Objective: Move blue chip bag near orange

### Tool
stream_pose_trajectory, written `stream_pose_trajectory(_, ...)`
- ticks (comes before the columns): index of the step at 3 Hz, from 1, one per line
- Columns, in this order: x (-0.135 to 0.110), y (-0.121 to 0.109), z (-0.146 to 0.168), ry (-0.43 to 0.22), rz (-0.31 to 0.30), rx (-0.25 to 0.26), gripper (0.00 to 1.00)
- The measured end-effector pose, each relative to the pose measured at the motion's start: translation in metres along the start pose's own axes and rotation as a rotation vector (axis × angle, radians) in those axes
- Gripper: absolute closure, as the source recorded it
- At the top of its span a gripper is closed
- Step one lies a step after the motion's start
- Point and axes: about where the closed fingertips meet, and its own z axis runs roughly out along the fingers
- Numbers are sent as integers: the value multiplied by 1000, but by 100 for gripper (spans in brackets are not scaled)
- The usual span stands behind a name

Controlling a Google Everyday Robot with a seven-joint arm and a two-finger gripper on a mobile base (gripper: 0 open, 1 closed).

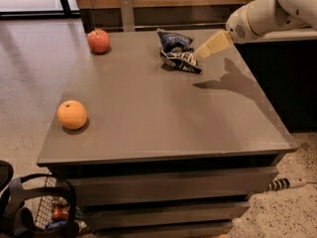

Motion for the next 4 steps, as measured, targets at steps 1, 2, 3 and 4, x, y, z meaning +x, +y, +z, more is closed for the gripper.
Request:
stream_pose_trajectory(1, -4, 0, 23, -1, 3, -27, 0)
stream_pose_trajectory(2, -7, 3, 51, 28, -1, -45, 0)
stream_pose_trajectory(3, -8, 5, 82, 59, 5, -70, 0)
stream_pose_trajectory(4, -9, 6, 108, 71, 10, -88, 0)
